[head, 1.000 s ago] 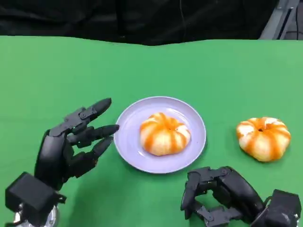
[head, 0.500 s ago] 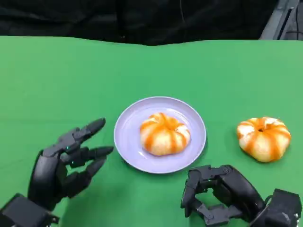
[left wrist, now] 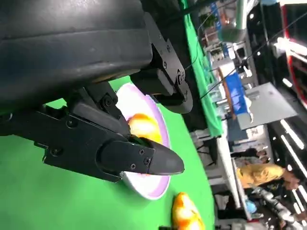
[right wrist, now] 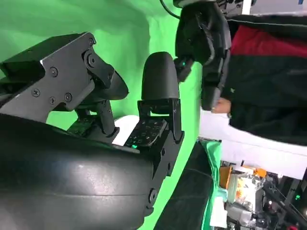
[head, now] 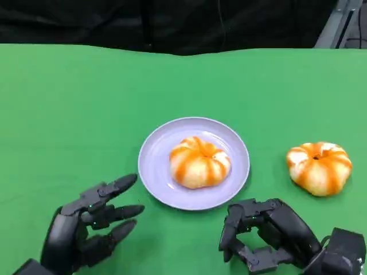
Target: Grasp the bread from the table and place it into the plate.
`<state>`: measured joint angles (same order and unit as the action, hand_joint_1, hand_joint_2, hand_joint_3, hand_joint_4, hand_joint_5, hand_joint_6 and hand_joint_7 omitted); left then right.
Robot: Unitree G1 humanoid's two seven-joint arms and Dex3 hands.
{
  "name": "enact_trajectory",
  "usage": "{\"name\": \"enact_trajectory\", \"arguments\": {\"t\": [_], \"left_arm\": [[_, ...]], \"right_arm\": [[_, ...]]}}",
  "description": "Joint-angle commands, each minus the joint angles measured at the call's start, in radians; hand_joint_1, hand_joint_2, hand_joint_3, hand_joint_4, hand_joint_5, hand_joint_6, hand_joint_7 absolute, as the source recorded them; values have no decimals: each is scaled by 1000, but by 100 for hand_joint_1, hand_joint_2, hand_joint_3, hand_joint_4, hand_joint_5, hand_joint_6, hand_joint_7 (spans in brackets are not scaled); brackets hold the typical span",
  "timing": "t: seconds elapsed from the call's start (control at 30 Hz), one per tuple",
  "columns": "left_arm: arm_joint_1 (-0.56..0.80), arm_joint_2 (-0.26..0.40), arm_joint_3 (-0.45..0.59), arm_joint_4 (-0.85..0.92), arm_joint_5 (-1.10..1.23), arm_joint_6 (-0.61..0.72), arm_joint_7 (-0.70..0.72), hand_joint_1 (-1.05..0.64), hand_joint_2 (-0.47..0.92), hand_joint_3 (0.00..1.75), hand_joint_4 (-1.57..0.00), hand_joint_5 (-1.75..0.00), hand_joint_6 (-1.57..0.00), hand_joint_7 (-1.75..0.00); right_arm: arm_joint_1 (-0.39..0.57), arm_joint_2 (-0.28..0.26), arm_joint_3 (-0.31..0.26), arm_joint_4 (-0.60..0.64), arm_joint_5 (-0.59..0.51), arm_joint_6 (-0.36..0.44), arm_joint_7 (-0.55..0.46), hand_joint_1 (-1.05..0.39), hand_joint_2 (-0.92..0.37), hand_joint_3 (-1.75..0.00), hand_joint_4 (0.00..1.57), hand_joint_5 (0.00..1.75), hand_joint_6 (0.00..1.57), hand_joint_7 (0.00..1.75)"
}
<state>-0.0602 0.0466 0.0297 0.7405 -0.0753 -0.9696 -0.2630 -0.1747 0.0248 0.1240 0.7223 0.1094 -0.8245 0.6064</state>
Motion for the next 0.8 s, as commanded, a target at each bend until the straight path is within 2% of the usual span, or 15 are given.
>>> {"name": "enact_trajectory", "arguments": {"t": [0.03, 0.13, 0.2, 0.33, 0.63, 0.73, 0.77, 0.8], "left_arm": [[11, 15, 2, 28, 25, -33, 7, -68, 92, 22, -102, -1, -75, -1], [10, 13, -4, 49, 21, -52, -9, -62, 92, 19, -101, 0, -75, -1], [9, 11, -9, 63, 9, -55, -26, -42, 91, 10, -101, 0, -76, -1], [9, 8, -13, 86, -9, -56, -53, -18, 89, 3, -101, 0, -79, -1], [-4, 5, -8, 120, 15, -71, -33, -5, 92, 11, -106, -2, -88, -3], [-14, 16, -4, 136, 51, -97, -7, -3, 92, 24, -116, -8, -103, -8], [-16, 19, -3, 141, 60, -102, -1, -2, 92, 31, -113, -32, -110, -11], [-19, 22, -2, 145, 67, -106, 4, -2, 92, 38, -96, -78, -115, -17]], "right_arm": [[14, -13, -3, -16, 7, 7, -1, 9, -54, -114, 97, 135, 94, 111], [13, -15, -3, -12, 5, 1, -2, 9, -52, -116, 97, 135, 94, 112], [12, -17, -4, -11, -1, -3, -6, 9, -52, -116, 97, 135, 94, 111], [14, -17, -3, -14, 5, 3, -1, 9, -52, -116, 96, 135, 94, 111], [15, -19, -4, -22, 6, 11, 0, 9, -53, -114, 95, 136, 93, 111], [15, -17, -4, -21, 6, 9, -2, 10, -53, -114, 96, 136, 93, 111], [15, -16, -4, -21, 6, 8, -2, 10, -54, -114, 96, 136, 93, 111], [14, -15, -4, -20, 6, 8, -1, 10, -54, -115, 96, 136, 94, 111]]}}
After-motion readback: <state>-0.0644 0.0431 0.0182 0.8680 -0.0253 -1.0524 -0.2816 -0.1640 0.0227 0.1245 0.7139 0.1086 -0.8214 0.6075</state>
